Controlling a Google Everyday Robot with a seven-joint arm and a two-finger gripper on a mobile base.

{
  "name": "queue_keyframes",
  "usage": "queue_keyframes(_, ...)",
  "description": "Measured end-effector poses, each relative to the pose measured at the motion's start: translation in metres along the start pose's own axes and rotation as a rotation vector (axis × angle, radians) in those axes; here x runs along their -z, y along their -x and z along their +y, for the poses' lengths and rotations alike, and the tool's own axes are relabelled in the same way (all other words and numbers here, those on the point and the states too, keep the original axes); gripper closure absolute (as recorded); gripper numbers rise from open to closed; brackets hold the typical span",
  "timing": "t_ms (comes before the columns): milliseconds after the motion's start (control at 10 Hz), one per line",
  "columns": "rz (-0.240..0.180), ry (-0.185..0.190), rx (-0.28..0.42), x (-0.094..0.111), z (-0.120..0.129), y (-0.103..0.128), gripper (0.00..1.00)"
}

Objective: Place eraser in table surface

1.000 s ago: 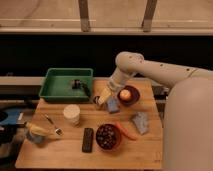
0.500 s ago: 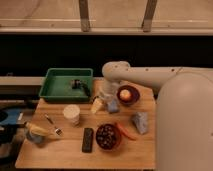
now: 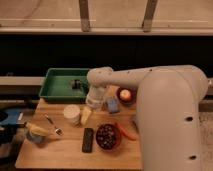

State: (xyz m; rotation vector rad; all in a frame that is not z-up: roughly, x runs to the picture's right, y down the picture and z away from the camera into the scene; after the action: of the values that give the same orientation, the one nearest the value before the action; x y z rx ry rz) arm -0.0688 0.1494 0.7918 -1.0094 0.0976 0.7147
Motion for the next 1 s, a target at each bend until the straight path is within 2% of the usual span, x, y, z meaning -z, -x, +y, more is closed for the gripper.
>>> queue_keyframes(500, 0.007, 0.011, 0.001, -0.001, 0.000, 0.001, 0.24)
queue_keyframes(700, 0.020, 0.059, 0.007, -0.019, 0.003, 0.002, 0.24)
queue_keyframes(1000, 0.032, 0.103, 0.005, -0.036, 0.010, -0.002, 0.24)
